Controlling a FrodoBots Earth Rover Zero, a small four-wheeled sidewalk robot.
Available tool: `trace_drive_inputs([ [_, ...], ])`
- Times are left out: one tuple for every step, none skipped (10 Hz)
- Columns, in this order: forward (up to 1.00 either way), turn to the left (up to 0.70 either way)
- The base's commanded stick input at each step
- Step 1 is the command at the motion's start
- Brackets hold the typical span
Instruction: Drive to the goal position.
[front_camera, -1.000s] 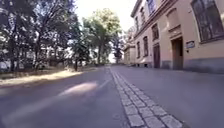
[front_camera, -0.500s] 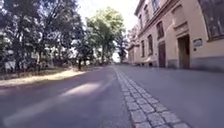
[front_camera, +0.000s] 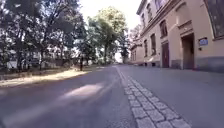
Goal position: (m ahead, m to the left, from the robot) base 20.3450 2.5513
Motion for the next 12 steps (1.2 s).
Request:
trace_drive_inputs([
  [0.45,0.00],
  [0.45,0.00],
  [0.45,0.00],
  [0.45,0.00],
  [0.45,0.00],
  [0.45,0.00],
  [0.45,0.00],
  [0.45,0.00],
  [0.45,0.00],
  [0.45,0.00],
  [0.45,0.00],
  [0.45,0.00],
])
